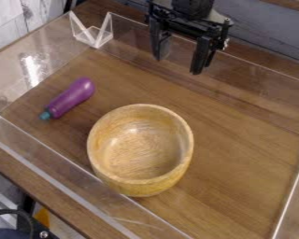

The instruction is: Put the purple eggplant in the brown bowl

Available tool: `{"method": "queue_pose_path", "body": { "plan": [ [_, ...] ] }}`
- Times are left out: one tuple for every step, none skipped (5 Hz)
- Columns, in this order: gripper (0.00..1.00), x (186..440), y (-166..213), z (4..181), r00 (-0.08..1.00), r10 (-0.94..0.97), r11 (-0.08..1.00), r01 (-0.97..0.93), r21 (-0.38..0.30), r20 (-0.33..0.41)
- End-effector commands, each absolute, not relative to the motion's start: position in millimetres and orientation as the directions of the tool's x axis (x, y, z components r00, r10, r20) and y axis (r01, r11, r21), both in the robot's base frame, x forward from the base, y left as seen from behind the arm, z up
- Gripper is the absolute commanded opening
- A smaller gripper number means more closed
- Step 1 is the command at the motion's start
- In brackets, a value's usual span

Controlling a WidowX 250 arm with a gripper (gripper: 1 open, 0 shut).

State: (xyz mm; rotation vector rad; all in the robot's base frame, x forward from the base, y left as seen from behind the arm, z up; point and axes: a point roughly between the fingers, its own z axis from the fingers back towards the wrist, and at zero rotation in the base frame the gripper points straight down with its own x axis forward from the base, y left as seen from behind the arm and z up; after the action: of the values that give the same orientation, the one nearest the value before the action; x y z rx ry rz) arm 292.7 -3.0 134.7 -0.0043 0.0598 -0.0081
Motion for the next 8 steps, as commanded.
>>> {"method": "queue_pose_path", "body": {
  "plan": [
    [1.00,284,5,129.7,0.997,0.024,1.000,-0.025,-0.006,-0.076],
    [1.00,273,29,134.6,0.996,0.035,0.999,-0.035,-0.001,-0.076],
    [1.00,265,54,142.1,0.997,0.041,0.999,-0.040,0.011,-0.068],
    [1.00,258,62,134.9,0.993,0.094,0.996,-0.093,0.011,-0.077],
    [1.00,250,79,123.9,0.985,0.157,0.988,-0.156,0.016,-0.078],
    [1.00,243,102,114.9,0.976,0.210,0.978,-0.209,0.022,-0.061],
    [1.00,251,115,109.8,0.978,0.202,0.979,-0.201,0.027,-0.046],
    [1.00,263,112,104.8,0.980,0.189,0.982,-0.187,0.031,-0.058]
  ]
}}
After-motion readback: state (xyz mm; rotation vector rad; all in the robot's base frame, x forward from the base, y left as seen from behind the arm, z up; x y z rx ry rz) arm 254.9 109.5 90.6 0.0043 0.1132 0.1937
